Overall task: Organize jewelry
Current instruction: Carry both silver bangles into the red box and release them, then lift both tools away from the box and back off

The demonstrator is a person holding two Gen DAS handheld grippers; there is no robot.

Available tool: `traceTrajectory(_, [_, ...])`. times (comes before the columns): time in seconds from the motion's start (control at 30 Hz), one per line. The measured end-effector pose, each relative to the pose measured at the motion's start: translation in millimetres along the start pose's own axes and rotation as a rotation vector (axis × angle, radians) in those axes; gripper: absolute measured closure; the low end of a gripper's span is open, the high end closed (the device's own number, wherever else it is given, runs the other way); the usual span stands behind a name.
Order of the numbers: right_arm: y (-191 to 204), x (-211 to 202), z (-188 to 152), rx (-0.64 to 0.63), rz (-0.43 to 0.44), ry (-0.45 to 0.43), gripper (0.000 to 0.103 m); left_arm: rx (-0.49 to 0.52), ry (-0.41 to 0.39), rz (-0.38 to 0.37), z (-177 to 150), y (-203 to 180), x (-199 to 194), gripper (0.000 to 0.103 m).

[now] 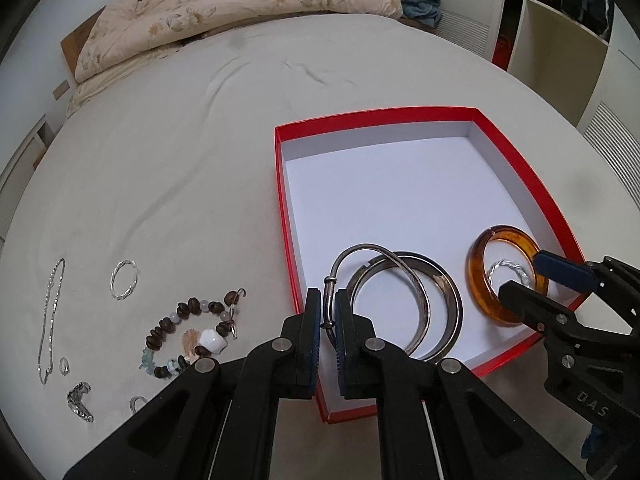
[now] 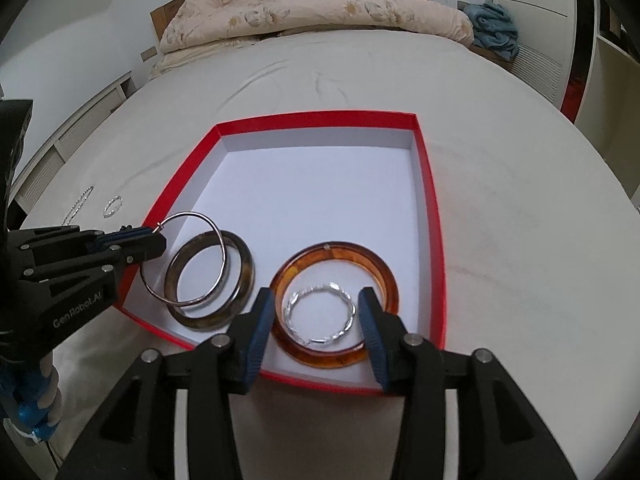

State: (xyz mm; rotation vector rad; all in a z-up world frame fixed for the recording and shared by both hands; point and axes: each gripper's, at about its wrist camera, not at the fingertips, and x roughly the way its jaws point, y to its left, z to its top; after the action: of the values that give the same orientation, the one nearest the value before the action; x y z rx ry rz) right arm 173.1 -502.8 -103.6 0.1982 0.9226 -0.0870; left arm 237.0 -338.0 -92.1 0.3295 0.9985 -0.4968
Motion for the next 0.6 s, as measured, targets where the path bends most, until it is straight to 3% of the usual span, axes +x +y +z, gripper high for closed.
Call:
traceTrajectory(0.13, [-2,-6,-1,-0.003,-0.009,0.001,0.055,-0.013,0.007,-0.018,-1,2,-4,0.094])
traceTrajectory(0.27, [-3,-19,-2,0.009,-0.015,-0.014,0.055,-0.014,-0.012,-0.028,-1,3,-16,0.088])
traceTrajectory(0.37, [-1,-31,-3,0.014,-0.020,-0.028,0.054,-0.025,-0.033,-0.033,-2,4,-31,0.082])
traceTrajectory(0.6, [12,-75,-8,0.035,-0.038,-0.067,0.054,-0.078,-0.076,-0.035,-17,18,-83,0.081])
